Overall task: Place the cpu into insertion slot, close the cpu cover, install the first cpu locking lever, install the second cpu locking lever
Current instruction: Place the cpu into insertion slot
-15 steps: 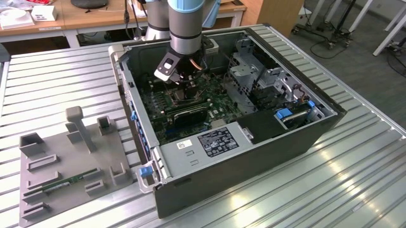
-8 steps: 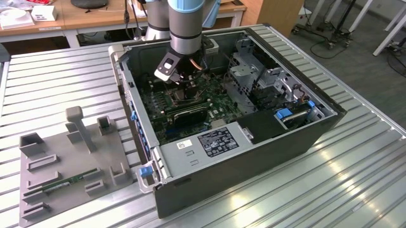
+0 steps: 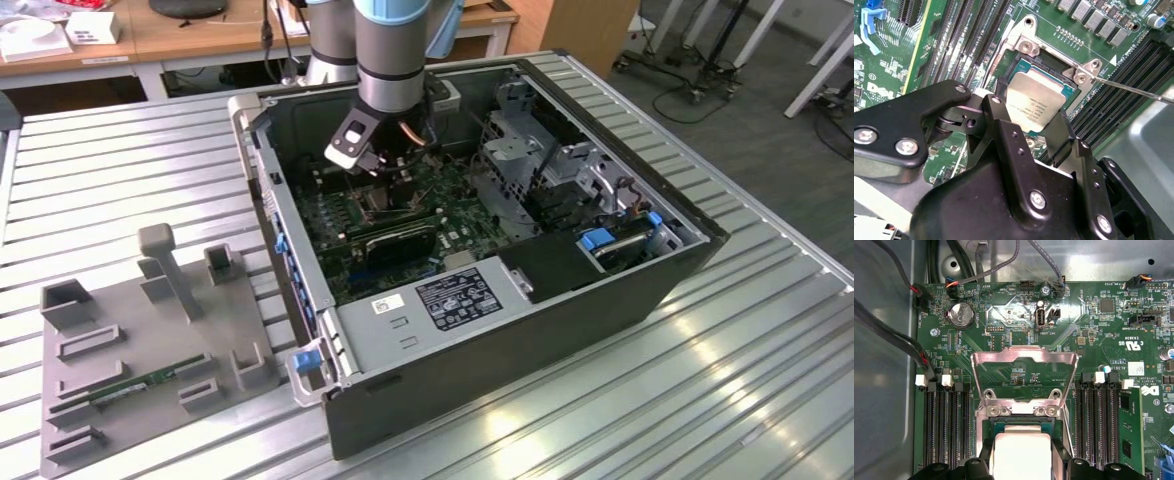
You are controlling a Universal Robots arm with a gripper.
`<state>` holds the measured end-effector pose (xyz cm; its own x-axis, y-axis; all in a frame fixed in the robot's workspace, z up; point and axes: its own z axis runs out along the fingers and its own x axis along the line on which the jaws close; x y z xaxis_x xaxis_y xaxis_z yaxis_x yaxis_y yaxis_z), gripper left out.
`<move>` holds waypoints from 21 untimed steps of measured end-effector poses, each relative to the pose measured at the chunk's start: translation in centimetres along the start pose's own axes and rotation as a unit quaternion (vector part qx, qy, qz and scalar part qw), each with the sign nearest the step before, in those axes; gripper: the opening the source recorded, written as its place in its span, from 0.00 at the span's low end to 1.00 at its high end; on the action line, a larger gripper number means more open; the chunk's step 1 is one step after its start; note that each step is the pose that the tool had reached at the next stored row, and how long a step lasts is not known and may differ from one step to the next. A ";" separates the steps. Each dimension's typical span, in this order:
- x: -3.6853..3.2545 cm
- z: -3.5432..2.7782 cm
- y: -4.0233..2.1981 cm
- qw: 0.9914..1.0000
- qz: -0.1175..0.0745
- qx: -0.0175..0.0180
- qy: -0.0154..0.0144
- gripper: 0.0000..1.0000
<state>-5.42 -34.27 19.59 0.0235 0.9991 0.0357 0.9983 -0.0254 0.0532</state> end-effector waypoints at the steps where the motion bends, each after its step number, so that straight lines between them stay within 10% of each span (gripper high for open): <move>1: 0.00 0.00 0.00 1.000 0.000 0.000 0.000 0.54; 21: -0.01 0.07 -0.01 1.000 -0.011 0.000 0.000 0.54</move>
<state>-5.42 -34.27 19.52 0.0007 0.9994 0.0354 0.9986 -0.0026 0.0530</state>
